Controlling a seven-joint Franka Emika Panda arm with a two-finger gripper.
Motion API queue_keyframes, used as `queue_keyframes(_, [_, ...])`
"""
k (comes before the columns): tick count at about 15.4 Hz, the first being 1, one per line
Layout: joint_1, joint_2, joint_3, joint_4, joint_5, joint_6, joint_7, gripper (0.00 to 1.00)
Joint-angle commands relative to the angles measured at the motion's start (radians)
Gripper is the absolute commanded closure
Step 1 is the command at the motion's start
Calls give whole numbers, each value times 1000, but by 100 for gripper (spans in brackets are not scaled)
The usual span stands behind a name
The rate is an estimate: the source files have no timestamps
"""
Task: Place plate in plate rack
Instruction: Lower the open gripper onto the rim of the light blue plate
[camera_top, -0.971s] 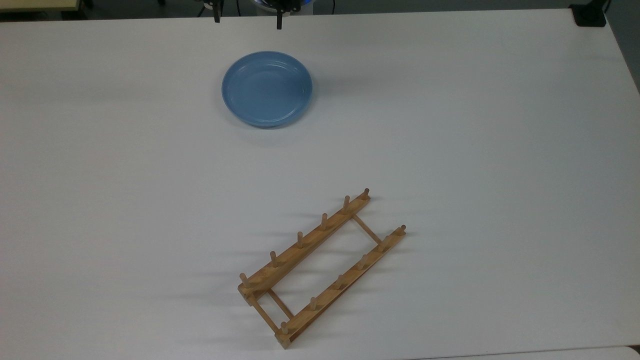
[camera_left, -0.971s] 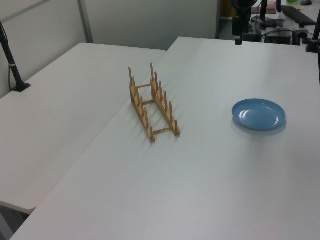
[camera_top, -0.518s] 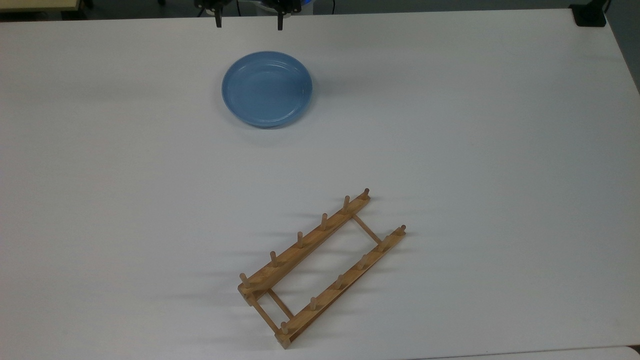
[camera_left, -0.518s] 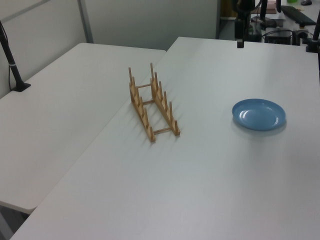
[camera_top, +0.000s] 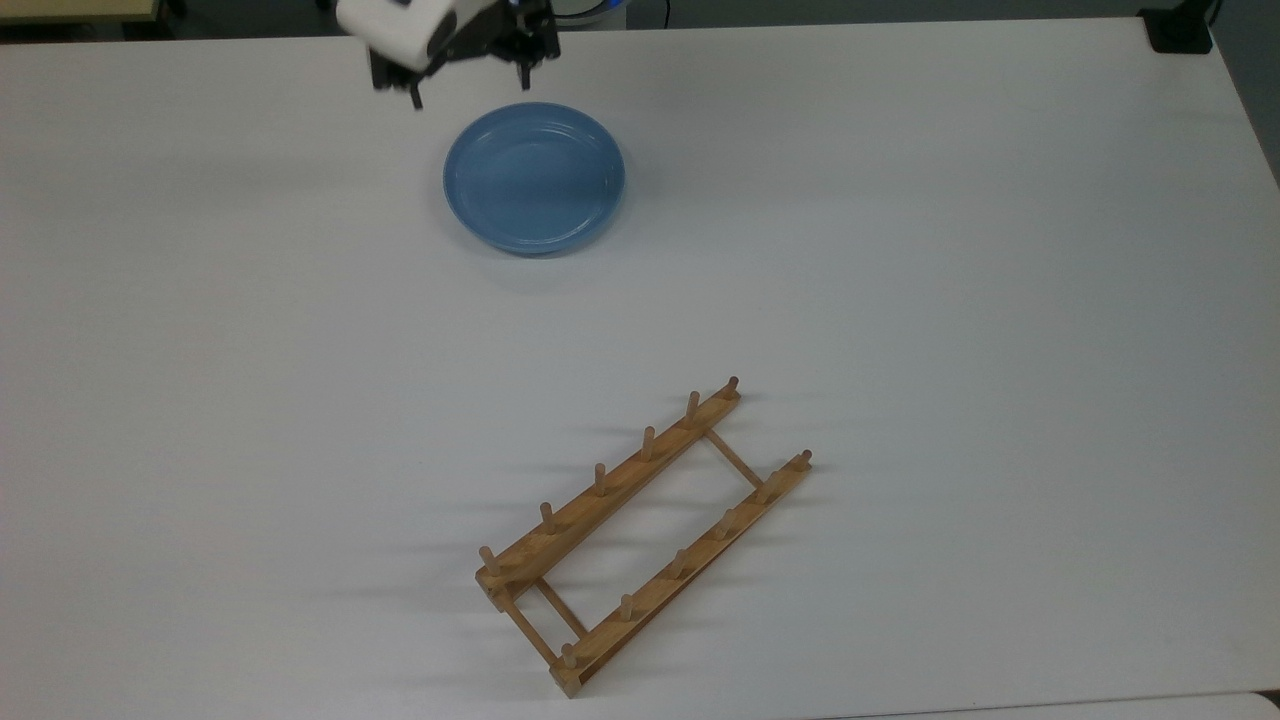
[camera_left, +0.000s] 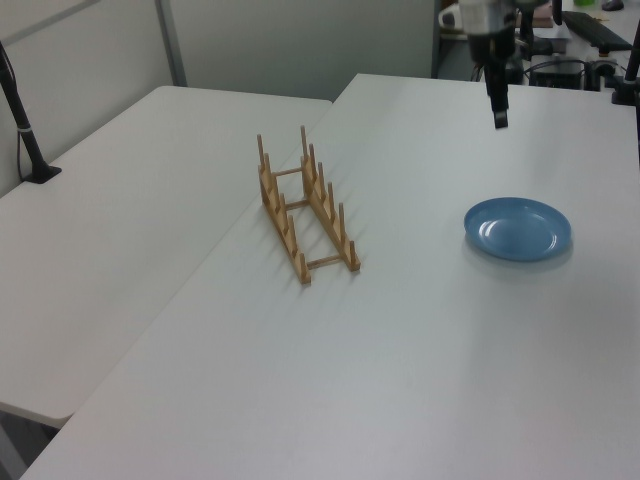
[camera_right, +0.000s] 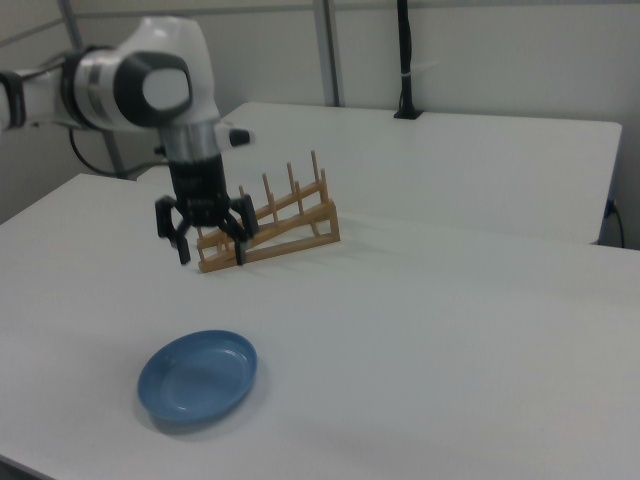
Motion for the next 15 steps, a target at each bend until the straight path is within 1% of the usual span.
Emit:
queue_keyframes(1, [-22, 28, -5, -124, -50, 102, -138, 0])
queue_keyframes(3, [-36, 89, -5, -136, -72, 125, -197, 0])
queue_keyframes(5, [-48, 149, -5, -135, -95, 151, -206, 4])
queue_keyframes(6, [-50, 175, -5, -136, -107, 169, -206, 9])
queue_keyframes(7, [-48, 200, -5, -135, -116, 181, -206, 16])
queue_keyframes(9, [-47, 232, -4, -133, -127, 198, -206, 44])
queue_keyframes(10, [-45, 243, -4, -132, -129, 198, -206, 56])
queue_keyframes(11, [-44, 252, -4, -130, -129, 200, -205, 65])
queue_keyframes(12, [-42, 260, -4, -126, -129, 200, -203, 68])
queue_keyframes(14, [-42, 269, -2, -124, -129, 200, -197, 81])
queue_keyframes(15, [-42, 269, -2, -123, -127, 200, -195, 90])
